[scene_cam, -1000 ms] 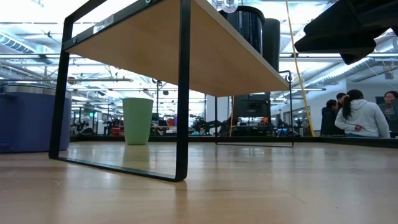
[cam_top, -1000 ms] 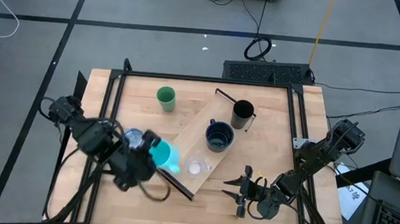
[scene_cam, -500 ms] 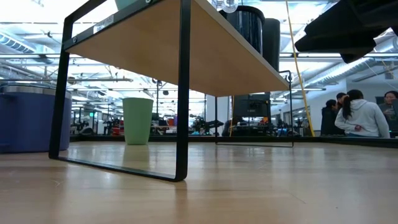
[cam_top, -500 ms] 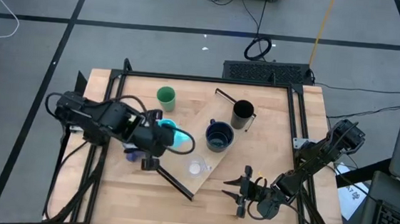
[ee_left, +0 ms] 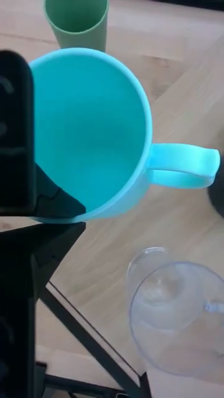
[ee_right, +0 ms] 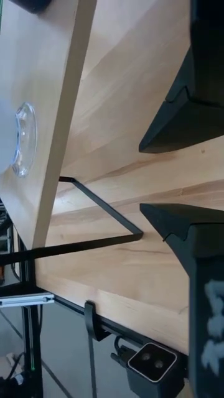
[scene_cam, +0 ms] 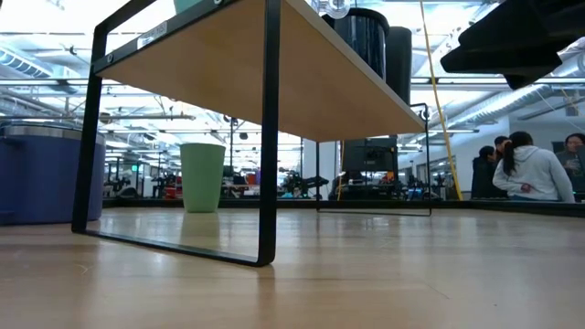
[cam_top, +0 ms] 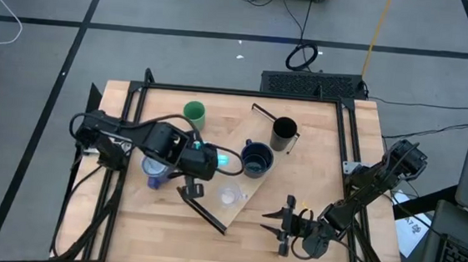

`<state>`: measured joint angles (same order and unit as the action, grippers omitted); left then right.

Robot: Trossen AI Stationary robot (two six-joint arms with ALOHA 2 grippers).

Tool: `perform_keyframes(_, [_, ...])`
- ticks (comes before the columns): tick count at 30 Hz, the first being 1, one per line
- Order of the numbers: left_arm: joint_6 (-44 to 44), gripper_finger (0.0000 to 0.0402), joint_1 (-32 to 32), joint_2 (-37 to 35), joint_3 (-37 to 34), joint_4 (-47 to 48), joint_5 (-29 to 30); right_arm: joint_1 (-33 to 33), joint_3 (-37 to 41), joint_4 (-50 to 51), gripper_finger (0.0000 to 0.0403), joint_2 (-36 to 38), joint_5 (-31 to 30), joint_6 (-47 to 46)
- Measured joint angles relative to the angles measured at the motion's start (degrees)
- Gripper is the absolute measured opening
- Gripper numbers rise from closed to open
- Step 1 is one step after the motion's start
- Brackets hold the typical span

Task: Stack small to large cups/mugs on shelf
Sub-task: Put the light blue cup on the shelf aligned with the transparent cup

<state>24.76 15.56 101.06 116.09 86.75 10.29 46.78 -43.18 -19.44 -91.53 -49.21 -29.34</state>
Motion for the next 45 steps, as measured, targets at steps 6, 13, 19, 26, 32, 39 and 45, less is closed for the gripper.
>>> perform_keyframes(6, [5.52,0.0010,-0.41,-0.17,0.00,0.05,0.13,0.00,0.00,-0.36,0.0130,0.00,-0.09,-3.06])
perform_keyframes(13, [9.67,0.0005,-0.38,-0.35,0.00,-0.07,0.15,0.29,0.00,-2.69,0.0130,0.00,-0.17,-2.90])
perform_keyframes(19, [11.58,0.0008,-0.37,-0.34,0.00,-1.40,0.21,0.59,0.00,-2.84,0.0130,0.00,-0.19,-2.80])
perform_keyframes(26, [11.58,0.0012,-0.31,0.44,0.04,-1.31,1.83,0.59,0.00,-2.82,0.0130,0.00,-0.22,-2.77])
perform_keyframes(32, [11.61,0.0006,-0.09,1.35,-0.69,-1.57,2.38,0.62,0.00,-2.82,0.0130,0.00,-0.22,-2.91])
perform_keyframes(39, [12.56,0.0012,0.00,2.95,-1.40,-1.40,1.67,0.63,0.00,-2.80,0.0130,0.00,-0.22,-2.87])
perform_keyframes(45, [12.55,0.0010,-0.01,3.51,-1.40,-2.41,-0.05,0.65,0.00,-2.75,0.0130,0.00,-0.22,-2.80])
